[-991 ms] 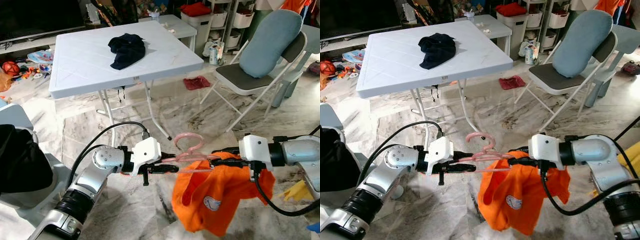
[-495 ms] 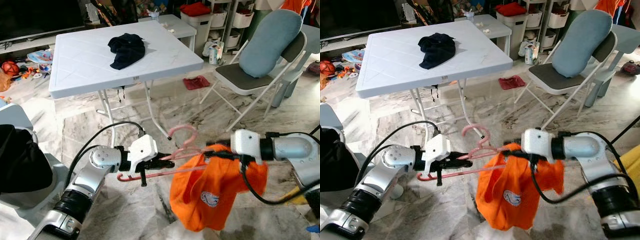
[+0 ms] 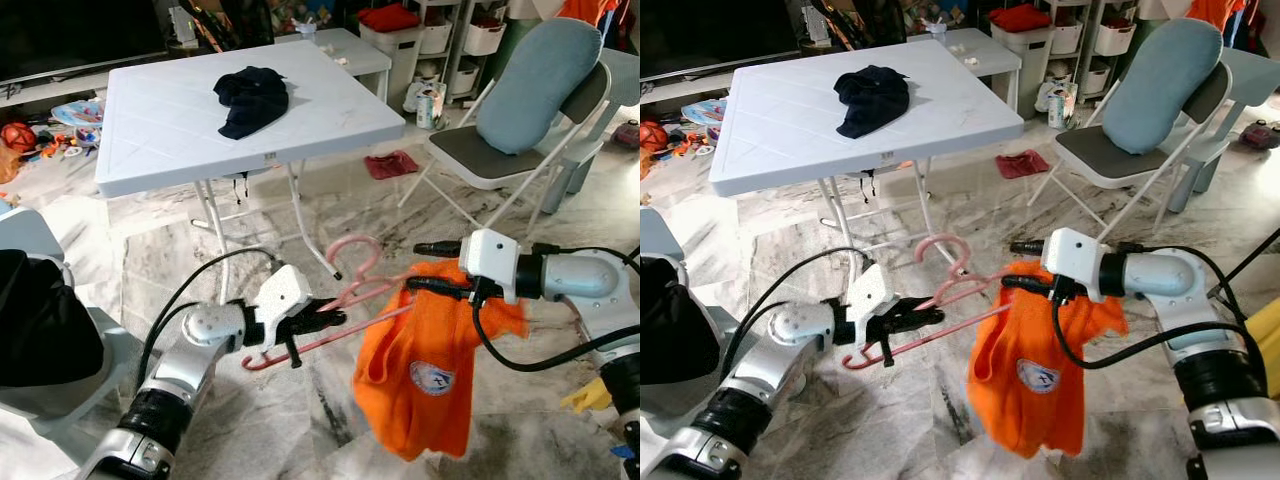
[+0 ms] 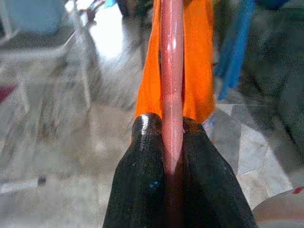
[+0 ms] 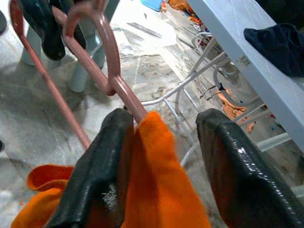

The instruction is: Hang hanger

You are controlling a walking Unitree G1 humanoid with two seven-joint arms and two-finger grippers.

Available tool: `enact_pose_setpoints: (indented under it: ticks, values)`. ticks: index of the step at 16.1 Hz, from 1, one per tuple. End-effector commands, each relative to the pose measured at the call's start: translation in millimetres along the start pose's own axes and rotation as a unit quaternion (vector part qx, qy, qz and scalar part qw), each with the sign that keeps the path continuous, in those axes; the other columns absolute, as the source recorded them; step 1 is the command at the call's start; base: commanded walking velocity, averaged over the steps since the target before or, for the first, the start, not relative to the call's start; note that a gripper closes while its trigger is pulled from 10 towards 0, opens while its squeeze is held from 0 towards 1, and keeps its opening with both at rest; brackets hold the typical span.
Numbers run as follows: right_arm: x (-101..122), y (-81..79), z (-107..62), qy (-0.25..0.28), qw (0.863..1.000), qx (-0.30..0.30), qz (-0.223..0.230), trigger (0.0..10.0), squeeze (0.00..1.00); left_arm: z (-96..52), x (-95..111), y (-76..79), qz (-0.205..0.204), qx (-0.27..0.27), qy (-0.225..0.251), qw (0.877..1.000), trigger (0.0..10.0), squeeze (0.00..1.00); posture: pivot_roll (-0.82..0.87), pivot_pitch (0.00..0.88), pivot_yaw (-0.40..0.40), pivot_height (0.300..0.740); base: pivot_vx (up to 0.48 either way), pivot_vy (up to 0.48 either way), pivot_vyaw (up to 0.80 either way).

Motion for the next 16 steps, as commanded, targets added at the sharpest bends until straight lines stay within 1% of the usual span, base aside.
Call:
enact_pose_setpoints:
  ticks: [1,2,3,4,6,7,8,9,10,11,12,15,16]
  values:
    - [8.3,12.5,-9.2,0.000,1.000,-0.009,-0.017,10.0,1.00,-5.9,-4.2,-6.7,-0.022,0.043,0.002,0.999,0.0,0.00,-0.13,0.000,0.021,0.740,0.000,0.000,0.00]
    - [9.0,15.7,-10.1,-0.003,1.000,-0.014,-0.020,10.0,1.00,-6.8,-5.1,-9.1,-0.032,0.065,0.007,0.997,0.0,0.00,-0.13,0.000,0.019,0.740,0.000,0.000,0.00]
    - [9.1,16.6,-10.2,-0.004,1.000,-0.015,-0.020,10.0,1.00,-6.9,-5.5,-9.9,-0.035,0.072,0.008,0.997,0.0,0.00,-0.13,0.000,0.018,0.740,0.000,0.000,0.00]
    - [8.0,19.3,-8.7,-0.008,0.999,-0.028,-0.024,10.0,1.00,-5.9,-5.6,-11.4,-0.044,0.092,0.016,0.995,0.0,0.00,-0.13,0.000,0.013,0.740,0.000,0.000,0.00]
    - [2.8,16.9,-4.0,-0.017,0.999,-0.041,-0.007,10.0,1.00,-2.5,-3.5,-11.2,-0.049,0.107,0.025,0.993,0.0,0.00,-0.13,0.000,0.012,0.740,0.000,0.000,0.00]
    - [-9.3,15.8,0.6,-0.037,0.996,-0.083,0.024,10.0,1.00,-0.4,-0.4,-10.5,-0.053,0.116,0.036,0.991,0.0,0.00,-0.13,0.000,0.009,0.740,0.000,0.000,0.00]
    - [-17.3,16.7,3.8,-0.041,0.989,-0.128,0.059,10.0,1.00,1.2,2.9,-8.8,-0.060,0.114,0.047,0.991,0.0,0.00,-0.13,0.000,0.010,0.740,0.000,0.000,0.00]
    - [-25.7,15.3,8.1,-0.041,0.980,-0.165,0.104,10.0,1.00,2.9,5.7,-6.2,-0.062,0.105,0.053,0.991,0.0,0.00,-0.13,0.000,0.010,0.740,0.000,0.000,0.00]
    - [-36.1,9.4,13.9,-0.045,0.969,-0.187,0.155,10.0,1.00,4.4,8.7,-3.9,-0.058,0.096,0.057,0.992,0.0,0.00,-0.12,0.000,0.012,0.740,0.000,0.000,0.00]
    - [-43.8,3.5,17.6,-0.055,0.962,-0.197,0.179,10.0,1.00,5.1,10.9,-3.8,-0.058,0.095,0.061,0.992,0.0,0.00,-0.12,0.000,0.016,0.740,0.000,0.000,0.00]
    - [-55.1,-4.8,22.4,-0.075,0.952,-0.219,0.202,10.0,1.00,4.7,14.9,-5.8,-0.051,0.095,0.064,0.992,0.0,0.00,-0.12,0.000,0.017,0.740,0.000,0.000,0.00]
    - [-62.2,-9.7,30.2,-0.076,0.930,-0.251,0.257,10.0,1.00,2.1,19.7,-8.2,-0.045,0.088,0.067,0.993,0.0,0.00,-0.12,0.000,0.024,0.740,0.000,0.000,0.00]
    - [-60.8,-10.1,35.3,-0.064,0.921,-0.262,0.281,3.6,1.00,1.4,21.5,-8.9,-0.042,0.085,0.068,0.993,0.0,0.00,-0.11,0.000,0.023,0.740,0.000,0.000,0.00]
Point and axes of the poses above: a point about 5 cm out from each wrist's last joint towards the gripper, its own z axis pointing out of the wrist towards the gripper, its own x axis along the axis of the wrist's last joint, y = z × x, the point moved 1 cm from there along z, pointing out of the wrist towards the gripper, and after that the axes turned 6 degrees about z, right-handed, at the moved point
